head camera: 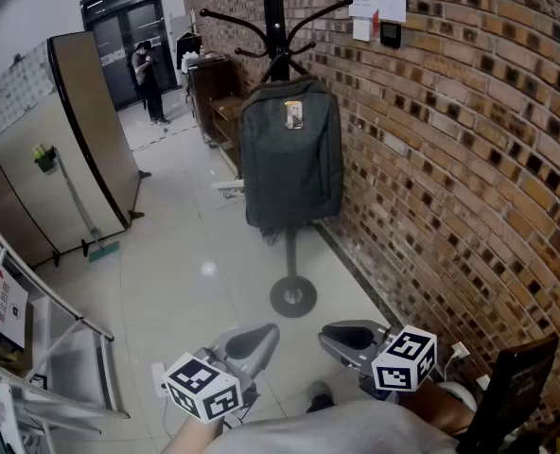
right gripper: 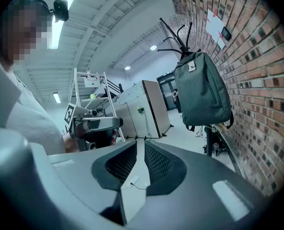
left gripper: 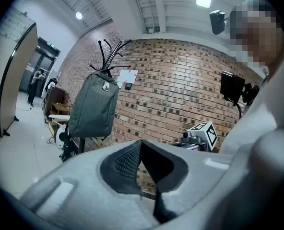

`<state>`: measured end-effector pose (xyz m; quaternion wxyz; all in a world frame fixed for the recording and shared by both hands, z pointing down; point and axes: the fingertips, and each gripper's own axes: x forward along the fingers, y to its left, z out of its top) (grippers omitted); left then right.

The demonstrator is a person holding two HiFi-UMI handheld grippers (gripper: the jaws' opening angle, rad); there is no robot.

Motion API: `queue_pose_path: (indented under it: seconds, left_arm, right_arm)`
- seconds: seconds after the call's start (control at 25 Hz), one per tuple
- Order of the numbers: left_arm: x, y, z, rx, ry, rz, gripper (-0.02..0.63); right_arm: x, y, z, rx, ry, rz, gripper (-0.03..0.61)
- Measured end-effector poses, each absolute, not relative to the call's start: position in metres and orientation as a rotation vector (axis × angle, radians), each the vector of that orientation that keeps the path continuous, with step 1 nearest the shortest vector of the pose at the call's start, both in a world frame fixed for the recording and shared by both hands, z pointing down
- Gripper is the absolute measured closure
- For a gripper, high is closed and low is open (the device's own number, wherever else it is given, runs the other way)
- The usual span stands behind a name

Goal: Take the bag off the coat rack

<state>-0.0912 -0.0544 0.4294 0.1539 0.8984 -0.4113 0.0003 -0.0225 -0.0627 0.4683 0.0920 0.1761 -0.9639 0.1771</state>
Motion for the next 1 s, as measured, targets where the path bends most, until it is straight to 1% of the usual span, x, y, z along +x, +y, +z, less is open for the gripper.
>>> queue_pose_path:
  seconds: [0.12,0.2,0.24,0.36,0.4,0.56,0.84,0.92,1.0]
  left_arm:
    - [-0.094,-0.103,0.41,2.598,-1.239,-0.009,0.614]
    - [-0.093,-0.134,0.398,2.606,-1.253,-0.021,0.575]
    - [-0.093,-0.151,0.392,2.611,-1.262,-0.027,0.566]
    - [-0.097,-0.199,0.377,2.624,-1.315,-0.028,0.492]
    - [-0.1,-0.213,0.372,2.628,-1.337,-0.031,0.454]
    - [-0.112,-0.262,0.352,2.635,-1.439,-0.056,0.366]
    - [-0.147,-0.326,0.328,2.6,-1.57,-0.088,0.264]
    - [-0.161,-0.343,0.319,2.587,-1.604,-0.112,0.249]
    - [-0.176,-0.362,0.313,2.585,-1.634,-0.104,0.241]
  right_arm:
    - [-0.016,-0.106,0.453,0.512,-2.88,0.501,0.506]
    - [-0.01,-0.135,0.442,0.499,-2.9,0.503,0.494]
    - [-0.007,-0.151,0.435,0.496,-2.912,0.493,0.489]
    - [0.0,-0.199,0.417,0.515,-2.934,0.409,0.464]
    - [0.002,-0.214,0.412,0.52,-2.937,0.377,0.451]
    - [0.009,-0.268,0.387,0.579,-2.981,0.296,0.409]
    - [0.009,-0.349,0.35,0.732,-3.025,0.195,0.306]
    - [0.003,-0.369,0.338,0.738,-3.04,0.148,0.272]
    - [-0.004,-0.39,0.33,0.73,-3.043,0.126,0.219]
